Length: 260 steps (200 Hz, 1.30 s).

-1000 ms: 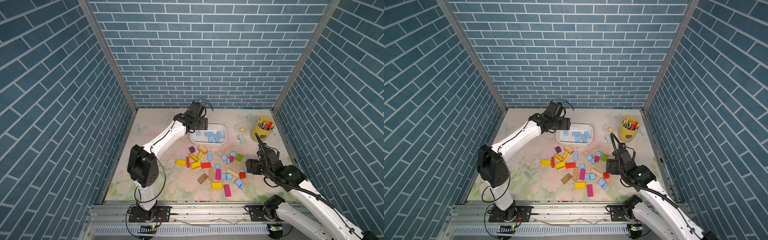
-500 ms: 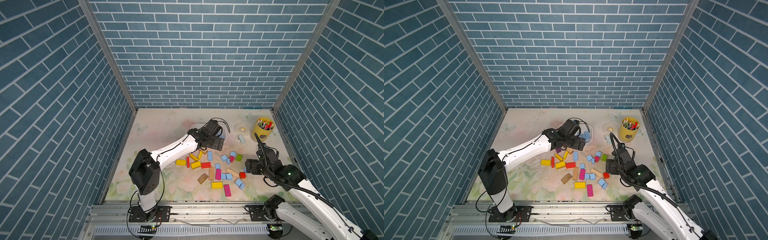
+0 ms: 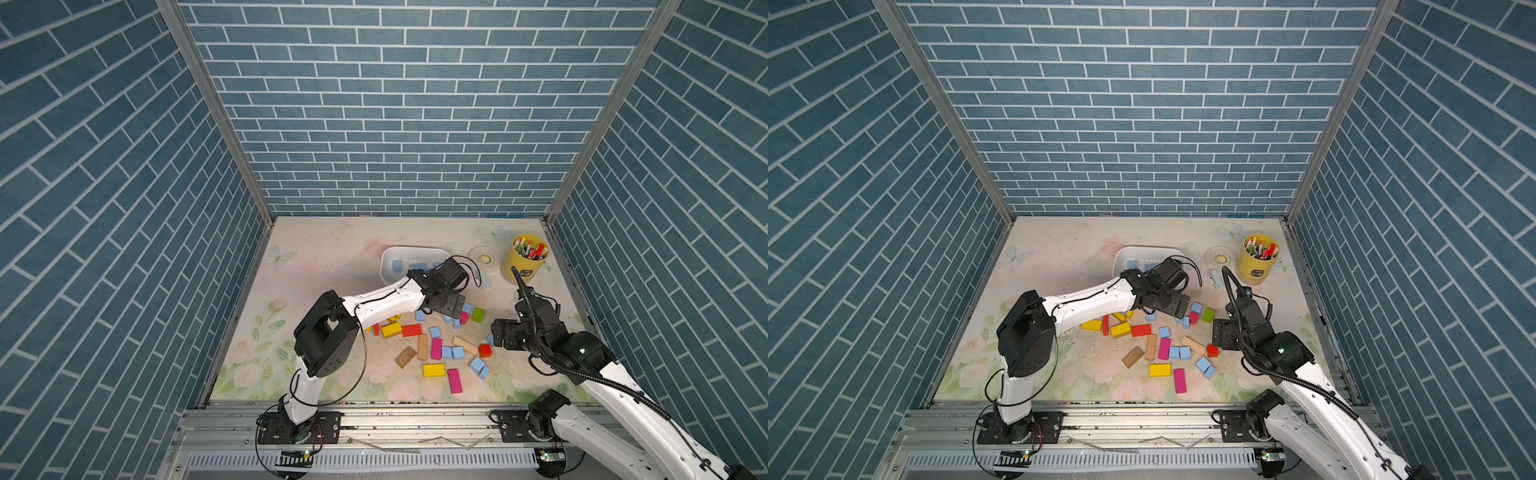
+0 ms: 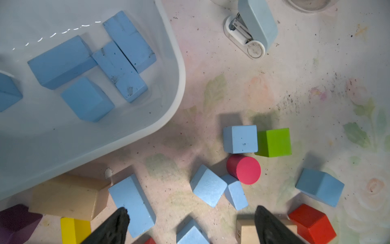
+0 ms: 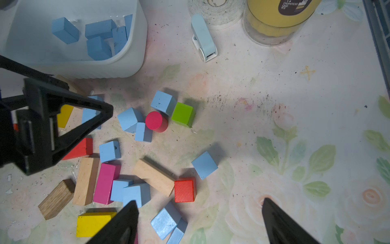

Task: Pick out the blue building blocks
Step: Pick up the building block from the center of the board.

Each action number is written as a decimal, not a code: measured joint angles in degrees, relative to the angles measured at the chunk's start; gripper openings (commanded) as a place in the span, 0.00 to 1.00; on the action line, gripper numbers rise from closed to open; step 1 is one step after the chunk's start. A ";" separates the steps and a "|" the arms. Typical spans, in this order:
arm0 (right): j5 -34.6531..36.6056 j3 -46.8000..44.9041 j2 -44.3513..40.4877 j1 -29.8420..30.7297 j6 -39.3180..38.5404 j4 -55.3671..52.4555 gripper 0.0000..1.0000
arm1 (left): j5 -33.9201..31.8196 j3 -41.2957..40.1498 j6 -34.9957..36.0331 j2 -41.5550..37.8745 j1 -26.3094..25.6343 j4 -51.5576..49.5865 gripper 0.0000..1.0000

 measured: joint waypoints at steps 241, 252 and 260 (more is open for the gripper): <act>-0.20 0.00 -1.53 0.00 0.13 -0.04 0.92 | 0.66 10.86 17.90 8.92 -1.75 -9.31 0.62; -0.22 0.00 -1.53 0.00 0.44 -0.04 0.92 | 1.16 10.93 19.69 9.03 -1.75 -9.73 0.61; -0.24 0.00 -1.55 0.00 0.55 -0.07 0.92 | 1.53 11.04 20.90 9.14 -1.75 -10.12 0.61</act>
